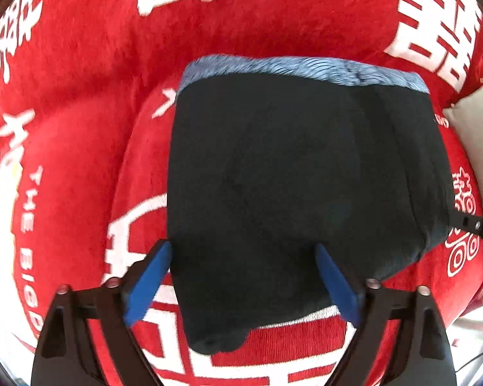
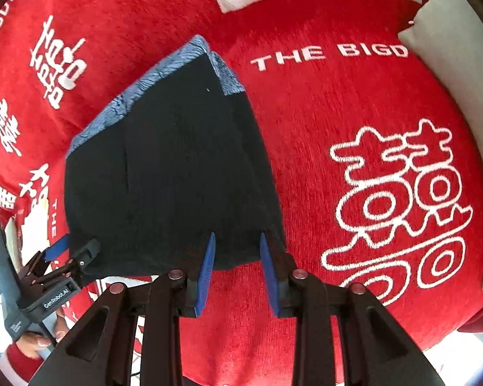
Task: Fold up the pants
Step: 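Lay the folded trousers on the bedspread and open both tools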
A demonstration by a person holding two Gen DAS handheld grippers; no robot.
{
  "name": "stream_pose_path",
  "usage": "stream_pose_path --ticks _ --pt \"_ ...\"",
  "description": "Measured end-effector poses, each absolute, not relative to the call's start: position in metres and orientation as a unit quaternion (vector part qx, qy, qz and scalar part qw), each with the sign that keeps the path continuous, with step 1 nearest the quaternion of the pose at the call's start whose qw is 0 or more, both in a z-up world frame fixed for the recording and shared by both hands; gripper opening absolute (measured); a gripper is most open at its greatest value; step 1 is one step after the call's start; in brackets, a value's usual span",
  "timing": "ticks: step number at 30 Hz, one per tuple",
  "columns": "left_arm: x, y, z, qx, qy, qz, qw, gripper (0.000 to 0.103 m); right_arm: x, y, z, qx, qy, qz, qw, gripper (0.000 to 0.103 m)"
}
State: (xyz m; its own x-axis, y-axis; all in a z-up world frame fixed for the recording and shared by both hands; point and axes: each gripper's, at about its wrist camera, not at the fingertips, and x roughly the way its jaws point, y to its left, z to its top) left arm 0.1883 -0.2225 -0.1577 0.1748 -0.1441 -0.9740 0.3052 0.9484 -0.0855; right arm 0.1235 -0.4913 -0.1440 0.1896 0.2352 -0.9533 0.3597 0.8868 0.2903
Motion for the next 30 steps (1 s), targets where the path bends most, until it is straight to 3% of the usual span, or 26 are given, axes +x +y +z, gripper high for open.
stream_pose_path --ticks 5,11,15,22,30 --pt "0.195 -0.198 -0.176 -0.044 0.674 -0.141 0.724 0.094 0.119 -0.485 -0.156 0.213 0.65 -0.058 0.727 0.035" --pt "0.194 -0.189 -0.142 -0.016 0.643 -0.126 0.755 0.094 0.118 -0.478 -0.155 0.197 0.654 -0.08 0.726 0.037" --pt "0.233 -0.179 -0.115 -0.014 0.597 -0.104 0.795 0.094 0.119 -0.469 -0.153 0.186 0.658 -0.089 0.724 0.037" --pt "0.288 -0.191 -0.184 0.036 0.637 -0.088 0.765 0.095 0.124 -0.453 -0.155 0.169 0.658 -0.104 0.726 0.039" --pt "0.291 -0.183 -0.183 0.05 0.62 -0.116 0.774 0.096 0.113 -0.444 -0.155 0.198 0.642 -0.129 0.73 0.045"
